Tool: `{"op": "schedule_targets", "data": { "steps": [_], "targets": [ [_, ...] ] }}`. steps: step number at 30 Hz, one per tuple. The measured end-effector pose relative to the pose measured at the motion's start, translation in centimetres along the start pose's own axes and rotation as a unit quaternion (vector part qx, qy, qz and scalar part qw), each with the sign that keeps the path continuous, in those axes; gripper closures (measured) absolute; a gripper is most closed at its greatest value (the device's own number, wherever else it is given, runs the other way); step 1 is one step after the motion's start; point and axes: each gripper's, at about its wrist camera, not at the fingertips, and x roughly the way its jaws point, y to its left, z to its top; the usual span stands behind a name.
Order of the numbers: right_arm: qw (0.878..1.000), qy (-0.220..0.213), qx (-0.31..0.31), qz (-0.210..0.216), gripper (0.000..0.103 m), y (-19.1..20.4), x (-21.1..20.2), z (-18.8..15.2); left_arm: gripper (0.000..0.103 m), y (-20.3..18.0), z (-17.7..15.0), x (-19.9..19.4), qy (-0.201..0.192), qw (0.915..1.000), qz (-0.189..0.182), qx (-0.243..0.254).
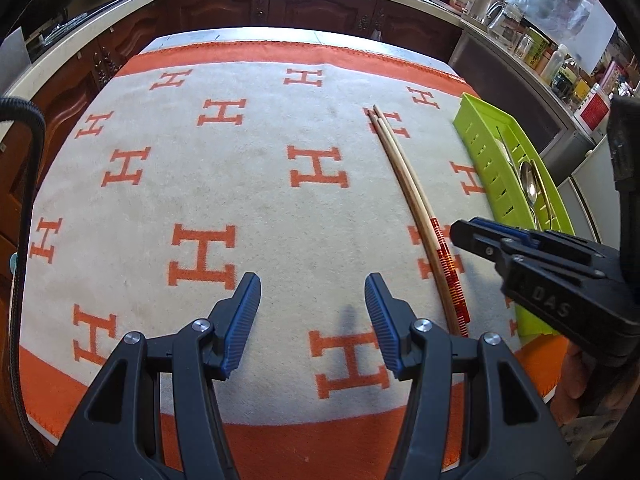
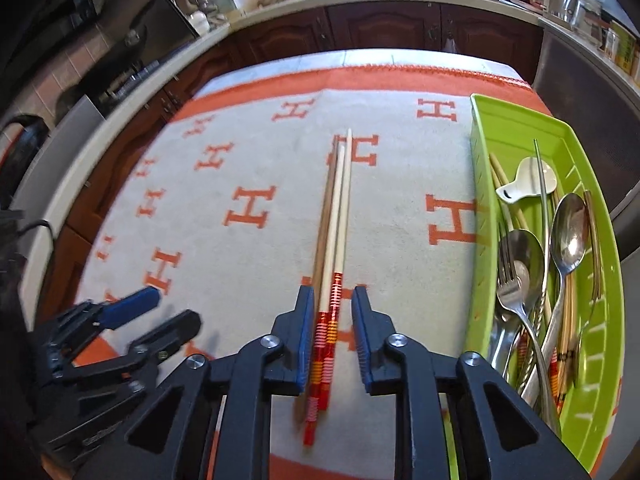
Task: Organize utensils
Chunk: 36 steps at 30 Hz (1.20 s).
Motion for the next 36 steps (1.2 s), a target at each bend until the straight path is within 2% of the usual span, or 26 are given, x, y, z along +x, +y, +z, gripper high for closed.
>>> {"op": "schedule_targets", "data": {
  "steps": [6, 10, 16, 20, 25, 36],
  "targets": [
    [0.999, 0.025, -0.02, -0.039, 0.094, 0.7, 2.3, 0.3, 0.052, 0.4, 0.2, 0.3, 0.0, 1.0, -0.008, -0.004],
    [0.998, 0.034, -0.025, -0.049, 0.094, 0.9, 3.4, 0.5, 0.052, 0.6, 0.2, 0.7, 0.004, 0.9999, -0.011, -0.007],
    [0.998, 0.024, -0.036, -0.047, 0.094, 1.5, 4.4, 1.4, 0.052, 0.9, 0.3, 1.1, 0.008, 0.9997, -0.017, -0.013],
    [0.999, 0.025, -0.039, -0.003, 0.095, 2.3, 4.6, 1.5, 0.052, 1.1, 0.4, 1.0, 0.005, 0.9997, -0.017, -0.016],
    [0.998, 0.02, -0.047, 0.019, 0.097, 3.9, 4.7, 1.0, 0.052, 1.6, 0.7, 0.8, 0.003, 0.9994, -0.02, -0.029],
    [0.998, 0.002, 0.013, 0.061, 0.098, 1.7, 2.7, 0.6, 0.052, 1.5, 1.5, 1.2, 0.0, 0.999, -0.014, -0.043]
  ]
}}
